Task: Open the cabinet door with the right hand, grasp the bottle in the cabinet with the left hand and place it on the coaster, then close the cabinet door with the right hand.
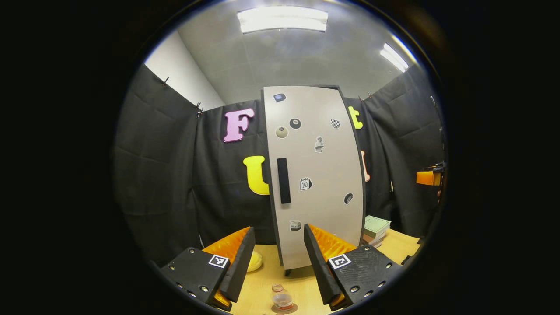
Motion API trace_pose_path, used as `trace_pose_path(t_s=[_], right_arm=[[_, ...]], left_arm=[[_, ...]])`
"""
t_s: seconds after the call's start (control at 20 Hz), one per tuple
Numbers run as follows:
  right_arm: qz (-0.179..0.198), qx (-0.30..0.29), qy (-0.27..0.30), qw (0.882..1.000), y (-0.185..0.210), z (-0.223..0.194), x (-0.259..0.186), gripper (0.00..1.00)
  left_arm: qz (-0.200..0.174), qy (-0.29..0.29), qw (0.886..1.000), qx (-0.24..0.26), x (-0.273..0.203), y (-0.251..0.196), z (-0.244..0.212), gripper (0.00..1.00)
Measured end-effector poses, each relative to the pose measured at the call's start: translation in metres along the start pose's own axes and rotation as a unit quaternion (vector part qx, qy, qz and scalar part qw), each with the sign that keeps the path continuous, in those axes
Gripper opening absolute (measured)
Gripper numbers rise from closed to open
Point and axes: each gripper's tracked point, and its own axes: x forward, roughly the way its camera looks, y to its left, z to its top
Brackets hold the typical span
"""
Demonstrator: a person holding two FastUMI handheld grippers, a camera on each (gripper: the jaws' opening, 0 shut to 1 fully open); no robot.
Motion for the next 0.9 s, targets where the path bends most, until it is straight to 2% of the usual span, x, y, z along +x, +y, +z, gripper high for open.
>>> trace_pose_path(t_s=[0.45,0.9], right_arm=[[0.022,-0.019,-0.001,1.000,0.041,0.002,0.001,0.98],[0.029,-0.029,0.004,0.999,0.059,0.001,-0.002,0.98]], left_arm=[[0.011,0.007,1.000,-0.006,-0.006,0.035,-0.009,0.65],[0.012,0.005,1.000,-0.005,-0.003,0.048,-0.011,0.65]])
